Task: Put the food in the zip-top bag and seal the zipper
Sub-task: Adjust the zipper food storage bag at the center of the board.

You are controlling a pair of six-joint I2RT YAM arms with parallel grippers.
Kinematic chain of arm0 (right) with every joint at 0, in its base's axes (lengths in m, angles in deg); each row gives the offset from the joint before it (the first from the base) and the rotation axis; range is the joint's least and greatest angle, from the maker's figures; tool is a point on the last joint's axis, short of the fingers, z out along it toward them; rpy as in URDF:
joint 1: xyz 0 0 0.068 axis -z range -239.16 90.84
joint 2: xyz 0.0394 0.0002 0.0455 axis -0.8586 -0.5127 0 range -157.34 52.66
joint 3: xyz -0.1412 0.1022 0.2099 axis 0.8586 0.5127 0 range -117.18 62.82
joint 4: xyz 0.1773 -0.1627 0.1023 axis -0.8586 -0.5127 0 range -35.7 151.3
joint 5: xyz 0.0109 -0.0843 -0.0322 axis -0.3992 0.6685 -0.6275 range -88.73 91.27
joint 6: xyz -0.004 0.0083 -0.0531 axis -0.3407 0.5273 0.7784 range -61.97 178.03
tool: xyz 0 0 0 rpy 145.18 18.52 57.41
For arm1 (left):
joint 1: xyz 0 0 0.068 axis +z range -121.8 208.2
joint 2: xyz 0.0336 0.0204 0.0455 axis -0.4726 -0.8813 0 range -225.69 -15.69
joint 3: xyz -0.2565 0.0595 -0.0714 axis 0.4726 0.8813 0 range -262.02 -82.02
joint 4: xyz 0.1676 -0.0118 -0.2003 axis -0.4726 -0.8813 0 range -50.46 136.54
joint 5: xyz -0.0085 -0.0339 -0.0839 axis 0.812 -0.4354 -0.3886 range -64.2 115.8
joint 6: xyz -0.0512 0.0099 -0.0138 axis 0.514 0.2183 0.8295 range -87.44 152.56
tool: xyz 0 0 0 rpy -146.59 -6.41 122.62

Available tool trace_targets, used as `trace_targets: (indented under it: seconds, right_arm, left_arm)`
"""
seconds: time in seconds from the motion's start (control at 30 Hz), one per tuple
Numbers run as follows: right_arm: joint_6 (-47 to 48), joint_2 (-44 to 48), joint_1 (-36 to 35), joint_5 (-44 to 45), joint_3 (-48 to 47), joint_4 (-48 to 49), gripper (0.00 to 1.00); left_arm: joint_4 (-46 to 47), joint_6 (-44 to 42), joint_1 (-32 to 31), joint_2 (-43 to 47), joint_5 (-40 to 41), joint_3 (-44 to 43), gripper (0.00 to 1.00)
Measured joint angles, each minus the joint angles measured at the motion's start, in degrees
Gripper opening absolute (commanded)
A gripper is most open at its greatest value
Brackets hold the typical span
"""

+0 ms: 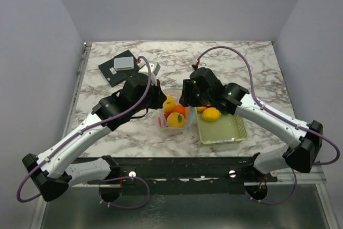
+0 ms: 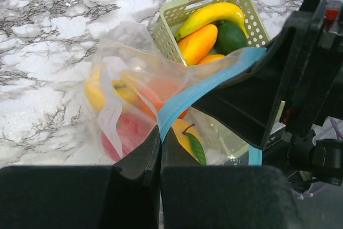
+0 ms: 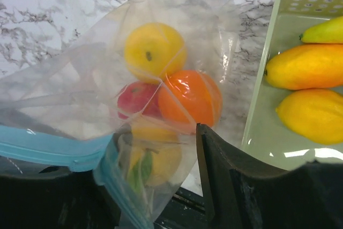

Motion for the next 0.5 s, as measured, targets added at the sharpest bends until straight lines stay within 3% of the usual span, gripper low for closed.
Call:
trace_targets:
  seconds: [0.5]
  right_arm:
    - [-8.0, 13.2, -3.5, -1.7, 10.9, 1.4, 0.67]
  left_arm:
    - [0.0, 0.7, 0.0, 0.0, 1.7, 0.0, 0.00]
